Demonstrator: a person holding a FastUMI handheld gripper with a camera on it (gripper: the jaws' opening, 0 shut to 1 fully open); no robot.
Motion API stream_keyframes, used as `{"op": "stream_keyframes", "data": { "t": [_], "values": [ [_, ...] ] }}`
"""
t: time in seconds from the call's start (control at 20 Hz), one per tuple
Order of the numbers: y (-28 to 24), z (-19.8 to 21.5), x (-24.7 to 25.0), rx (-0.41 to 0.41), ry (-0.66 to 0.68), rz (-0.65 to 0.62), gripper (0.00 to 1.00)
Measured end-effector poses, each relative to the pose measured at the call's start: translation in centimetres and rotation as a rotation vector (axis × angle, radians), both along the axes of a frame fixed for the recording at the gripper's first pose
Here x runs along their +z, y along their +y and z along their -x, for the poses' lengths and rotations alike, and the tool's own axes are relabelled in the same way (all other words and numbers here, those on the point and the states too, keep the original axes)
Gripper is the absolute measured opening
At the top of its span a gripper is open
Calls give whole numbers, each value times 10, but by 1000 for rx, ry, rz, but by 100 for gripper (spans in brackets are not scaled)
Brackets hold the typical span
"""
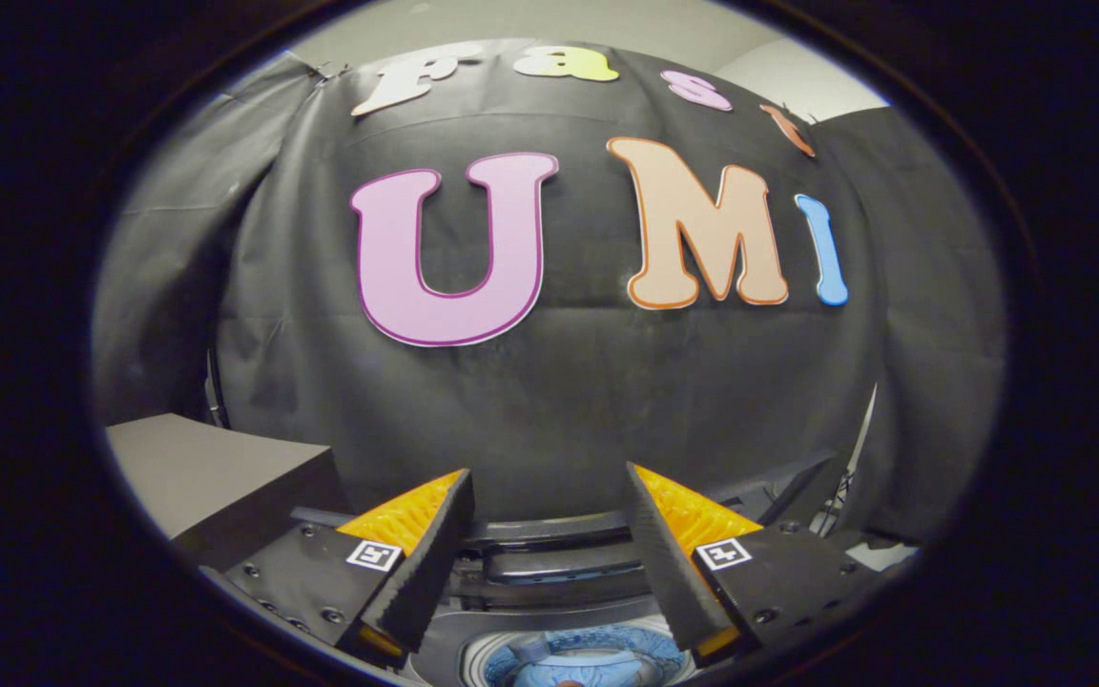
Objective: Put the clothes into the washing machine and then close the washing machine lid.
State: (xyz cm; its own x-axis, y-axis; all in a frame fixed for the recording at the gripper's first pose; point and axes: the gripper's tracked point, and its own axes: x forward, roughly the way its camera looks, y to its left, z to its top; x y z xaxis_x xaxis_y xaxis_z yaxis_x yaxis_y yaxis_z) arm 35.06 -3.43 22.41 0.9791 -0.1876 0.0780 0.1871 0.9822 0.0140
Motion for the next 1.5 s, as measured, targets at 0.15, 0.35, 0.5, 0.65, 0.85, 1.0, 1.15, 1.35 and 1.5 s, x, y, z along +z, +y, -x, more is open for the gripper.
{"op": "stream_keyframes", "data": {
  "t": [0.15, 0.35, 0.5, 0.65, 0.85, 1.0, 1.15, 1.35, 1.5],
  "values": [
    [0, 0, 0, -12, 2, -11, 96],
    [-3, 5, -2, -33, 35, 5, 96],
    [-1, 8, -5, -44, 10, -56, 96],
    [1, 17, -13, -56, 10, -76, 96],
    [11, 39, -72, -32, 138, -102, 95],
    [18, 59, -87, -41, 137, -54, 94],
    [26, 71, -98, -43, 145, -29, 94],
    [38, 88, -107, -45, 151, -11, 94],
    [48, 100, -118, -28, 163, -4, 94]
  ]
}}
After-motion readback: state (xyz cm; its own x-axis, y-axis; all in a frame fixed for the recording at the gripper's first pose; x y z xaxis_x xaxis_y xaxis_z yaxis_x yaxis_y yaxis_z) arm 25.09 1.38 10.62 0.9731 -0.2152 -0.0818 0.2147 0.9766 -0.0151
